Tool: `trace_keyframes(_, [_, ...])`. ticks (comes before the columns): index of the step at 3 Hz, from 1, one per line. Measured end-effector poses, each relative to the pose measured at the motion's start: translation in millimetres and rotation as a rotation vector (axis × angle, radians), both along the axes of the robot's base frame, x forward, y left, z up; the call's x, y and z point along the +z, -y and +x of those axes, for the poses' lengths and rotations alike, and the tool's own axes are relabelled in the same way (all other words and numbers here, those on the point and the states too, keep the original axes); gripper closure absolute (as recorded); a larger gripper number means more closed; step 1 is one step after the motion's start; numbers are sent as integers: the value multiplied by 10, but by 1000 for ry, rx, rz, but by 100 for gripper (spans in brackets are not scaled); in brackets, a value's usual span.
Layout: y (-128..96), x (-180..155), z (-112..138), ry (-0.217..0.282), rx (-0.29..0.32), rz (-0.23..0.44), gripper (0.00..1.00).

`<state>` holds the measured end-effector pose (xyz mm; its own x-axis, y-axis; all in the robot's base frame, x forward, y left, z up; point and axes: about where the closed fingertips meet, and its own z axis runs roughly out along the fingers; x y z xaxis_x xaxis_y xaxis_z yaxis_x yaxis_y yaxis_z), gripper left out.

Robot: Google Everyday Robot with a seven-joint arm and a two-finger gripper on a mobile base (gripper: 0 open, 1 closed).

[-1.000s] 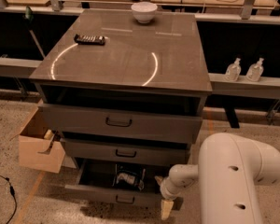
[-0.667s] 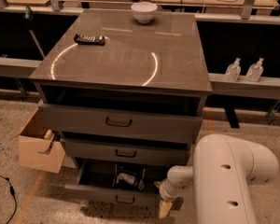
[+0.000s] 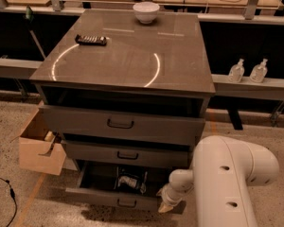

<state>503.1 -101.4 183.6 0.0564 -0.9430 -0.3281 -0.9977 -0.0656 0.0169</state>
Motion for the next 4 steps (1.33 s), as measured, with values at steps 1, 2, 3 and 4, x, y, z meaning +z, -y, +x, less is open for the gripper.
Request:
trace_keyframes(1, [10, 55, -101, -21, -6, -6, 47])
trace_keyframes(2, [26, 83, -229, -50, -11, -11, 38])
trace_keyframes(3, [16, 109, -329, -68, -22, -7, 23])
trace_keyframes(4, [14, 235, -244, -50, -40, 9, 2])
